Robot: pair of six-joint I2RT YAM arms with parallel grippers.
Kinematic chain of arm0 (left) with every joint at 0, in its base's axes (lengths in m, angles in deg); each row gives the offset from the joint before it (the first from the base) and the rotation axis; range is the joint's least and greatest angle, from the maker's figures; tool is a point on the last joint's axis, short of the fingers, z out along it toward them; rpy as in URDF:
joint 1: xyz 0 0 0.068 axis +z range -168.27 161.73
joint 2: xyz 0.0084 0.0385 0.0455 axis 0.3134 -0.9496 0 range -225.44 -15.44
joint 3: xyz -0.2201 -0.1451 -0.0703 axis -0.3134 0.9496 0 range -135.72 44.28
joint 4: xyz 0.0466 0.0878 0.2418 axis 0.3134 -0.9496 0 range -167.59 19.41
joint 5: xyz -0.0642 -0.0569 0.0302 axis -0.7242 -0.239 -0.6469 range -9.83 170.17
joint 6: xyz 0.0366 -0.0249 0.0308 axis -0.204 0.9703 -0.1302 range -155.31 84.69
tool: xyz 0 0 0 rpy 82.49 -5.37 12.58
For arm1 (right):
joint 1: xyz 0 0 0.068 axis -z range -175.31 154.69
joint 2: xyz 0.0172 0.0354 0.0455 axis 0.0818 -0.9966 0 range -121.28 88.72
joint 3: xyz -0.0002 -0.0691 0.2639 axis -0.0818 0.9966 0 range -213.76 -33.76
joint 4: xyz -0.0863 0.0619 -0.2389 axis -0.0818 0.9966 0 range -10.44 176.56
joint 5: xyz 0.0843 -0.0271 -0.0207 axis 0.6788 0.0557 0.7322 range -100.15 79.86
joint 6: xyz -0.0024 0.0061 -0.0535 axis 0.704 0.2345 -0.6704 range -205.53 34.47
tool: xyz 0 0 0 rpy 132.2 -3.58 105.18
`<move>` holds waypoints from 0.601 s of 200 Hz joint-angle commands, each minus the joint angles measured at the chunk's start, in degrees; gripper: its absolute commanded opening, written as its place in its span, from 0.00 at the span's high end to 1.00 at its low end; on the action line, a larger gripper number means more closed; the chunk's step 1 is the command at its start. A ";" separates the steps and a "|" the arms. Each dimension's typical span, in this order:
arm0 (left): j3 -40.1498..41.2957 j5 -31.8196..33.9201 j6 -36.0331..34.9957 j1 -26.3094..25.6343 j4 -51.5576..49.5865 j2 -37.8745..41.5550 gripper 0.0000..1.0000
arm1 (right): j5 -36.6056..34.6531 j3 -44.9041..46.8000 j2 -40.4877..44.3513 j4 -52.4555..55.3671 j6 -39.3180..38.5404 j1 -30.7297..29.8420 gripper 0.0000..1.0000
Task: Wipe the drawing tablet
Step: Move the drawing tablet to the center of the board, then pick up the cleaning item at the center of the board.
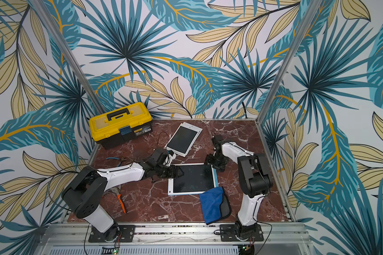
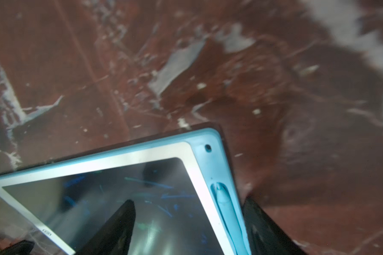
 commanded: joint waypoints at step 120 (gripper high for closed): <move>13.42 0.57 -1.67 5.49 0.25 15.98 0.22 | -20.55 20.76 40.97 17.12 9.69 -16.80 0.17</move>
